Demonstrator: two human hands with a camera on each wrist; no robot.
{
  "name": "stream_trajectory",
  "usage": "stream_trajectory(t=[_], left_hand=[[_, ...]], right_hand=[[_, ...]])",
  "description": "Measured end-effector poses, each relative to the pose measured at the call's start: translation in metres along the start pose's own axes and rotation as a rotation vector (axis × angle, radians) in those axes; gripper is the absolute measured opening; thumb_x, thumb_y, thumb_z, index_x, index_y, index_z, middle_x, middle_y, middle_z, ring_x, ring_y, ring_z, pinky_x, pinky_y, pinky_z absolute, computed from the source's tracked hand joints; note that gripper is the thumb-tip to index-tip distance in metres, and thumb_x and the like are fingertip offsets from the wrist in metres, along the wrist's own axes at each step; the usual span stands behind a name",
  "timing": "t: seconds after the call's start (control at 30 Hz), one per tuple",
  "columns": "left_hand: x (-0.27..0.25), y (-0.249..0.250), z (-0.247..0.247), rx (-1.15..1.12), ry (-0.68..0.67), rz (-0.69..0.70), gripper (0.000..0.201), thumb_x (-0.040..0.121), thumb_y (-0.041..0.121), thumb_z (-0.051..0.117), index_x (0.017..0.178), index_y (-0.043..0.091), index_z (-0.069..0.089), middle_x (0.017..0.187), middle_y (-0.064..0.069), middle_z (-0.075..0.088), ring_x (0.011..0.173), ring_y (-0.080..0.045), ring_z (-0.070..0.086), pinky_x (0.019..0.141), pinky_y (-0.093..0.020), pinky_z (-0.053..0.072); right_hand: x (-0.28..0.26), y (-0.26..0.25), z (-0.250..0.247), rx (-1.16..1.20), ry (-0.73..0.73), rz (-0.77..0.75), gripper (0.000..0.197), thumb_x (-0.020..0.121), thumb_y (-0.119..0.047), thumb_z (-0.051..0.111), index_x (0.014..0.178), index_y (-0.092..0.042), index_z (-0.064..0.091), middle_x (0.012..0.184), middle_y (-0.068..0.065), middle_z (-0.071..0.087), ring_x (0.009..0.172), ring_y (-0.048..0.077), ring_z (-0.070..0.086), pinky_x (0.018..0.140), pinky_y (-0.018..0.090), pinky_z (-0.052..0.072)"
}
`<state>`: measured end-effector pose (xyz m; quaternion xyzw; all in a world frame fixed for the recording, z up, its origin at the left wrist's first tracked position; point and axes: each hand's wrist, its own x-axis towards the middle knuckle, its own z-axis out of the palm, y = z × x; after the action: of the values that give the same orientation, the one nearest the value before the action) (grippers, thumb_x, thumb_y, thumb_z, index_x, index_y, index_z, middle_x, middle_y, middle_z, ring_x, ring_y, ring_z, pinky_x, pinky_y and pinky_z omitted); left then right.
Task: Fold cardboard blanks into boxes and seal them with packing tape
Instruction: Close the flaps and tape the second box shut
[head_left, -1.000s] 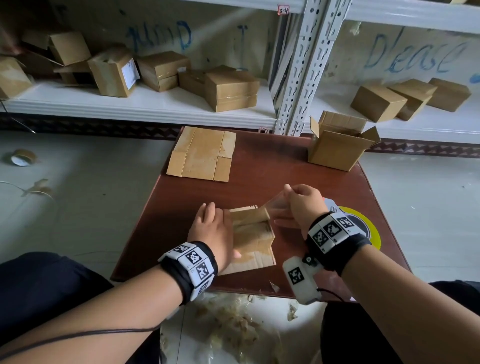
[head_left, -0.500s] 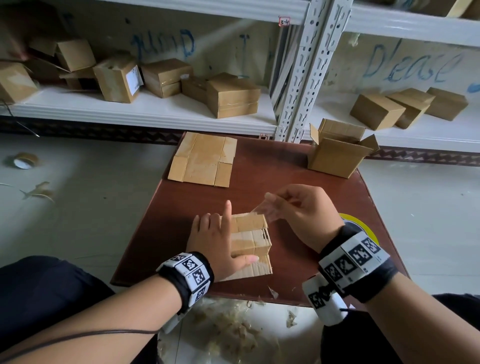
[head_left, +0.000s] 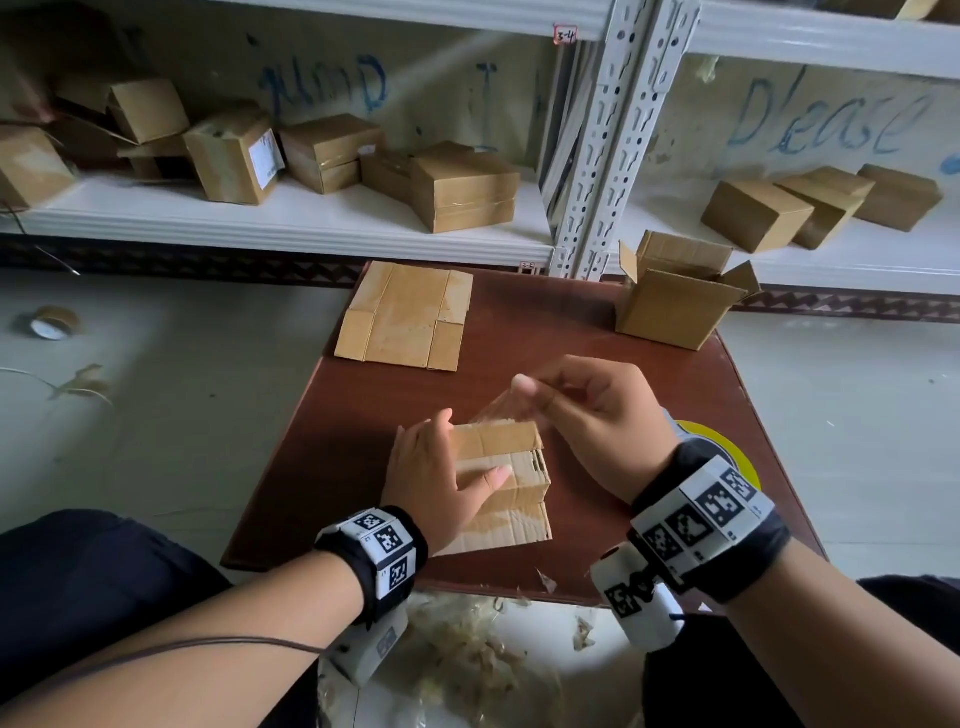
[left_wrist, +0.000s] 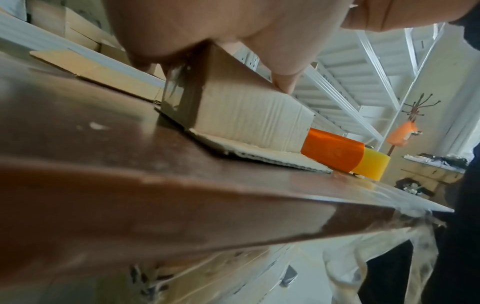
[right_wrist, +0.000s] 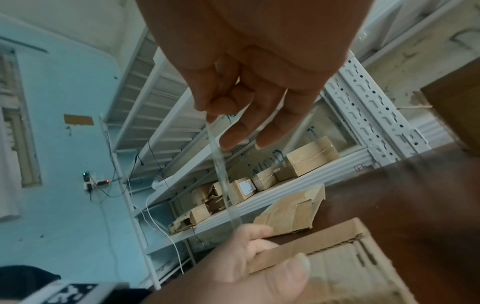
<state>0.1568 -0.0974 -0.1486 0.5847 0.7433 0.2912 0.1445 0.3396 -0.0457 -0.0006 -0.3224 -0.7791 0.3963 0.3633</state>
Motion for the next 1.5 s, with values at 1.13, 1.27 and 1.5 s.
stream_trajectory(t=[1.13, 1.27, 1.5], left_hand=[[0.001, 0.015, -0.009, 0.749, -0.208, 0.112, 0.121, 0.078, 0.097, 0.013, 0.161, 0.010, 0.016, 0.158, -0.009, 0.038, 0.155, -0.032, 0.019, 0.126, -0.055, 0.009], [0.002, 0.012, -0.009, 0.751, -0.156, 0.127, 0.120, 0.072, 0.099, 0.005, 0.152, 0.013, 0.030, 0.146, -0.009, 0.048, 0.141, -0.031, 0.038, 0.125, -0.052, 0.019], [0.003, 0.011, -0.007, 0.564, -0.178, 0.089, 0.117, 0.070, 0.096, 0.050, 0.151, 0.015, 0.026, 0.139, -0.007, 0.041, 0.123, -0.030, 0.047, 0.103, -0.039, 0.045]], right_hand=[[0.011, 0.119, 0.007, 0.007, 0.187, 0.977, 0.021, 0.109, -0.026, 0.055, 0.112, -0.005, 0.059, 0.086, 0.023, 0.073, 0.086, 0.041, 0.077, 0.080, 0.056, 0.064], [0.011, 0.122, 0.016, -0.011, 0.160, 1.045, 0.022, 0.109, -0.028, 0.054, 0.116, -0.007, 0.058, 0.080, 0.018, 0.069, 0.079, 0.035, 0.075, 0.067, 0.047, 0.065], [0.009, 0.123, 0.027, -0.544, -0.104, 0.916, 0.032, 0.109, -0.025, 0.051, 0.134, -0.012, 0.064, 0.134, 0.011, 0.067, 0.124, 0.031, 0.064, 0.100, 0.037, 0.050]])
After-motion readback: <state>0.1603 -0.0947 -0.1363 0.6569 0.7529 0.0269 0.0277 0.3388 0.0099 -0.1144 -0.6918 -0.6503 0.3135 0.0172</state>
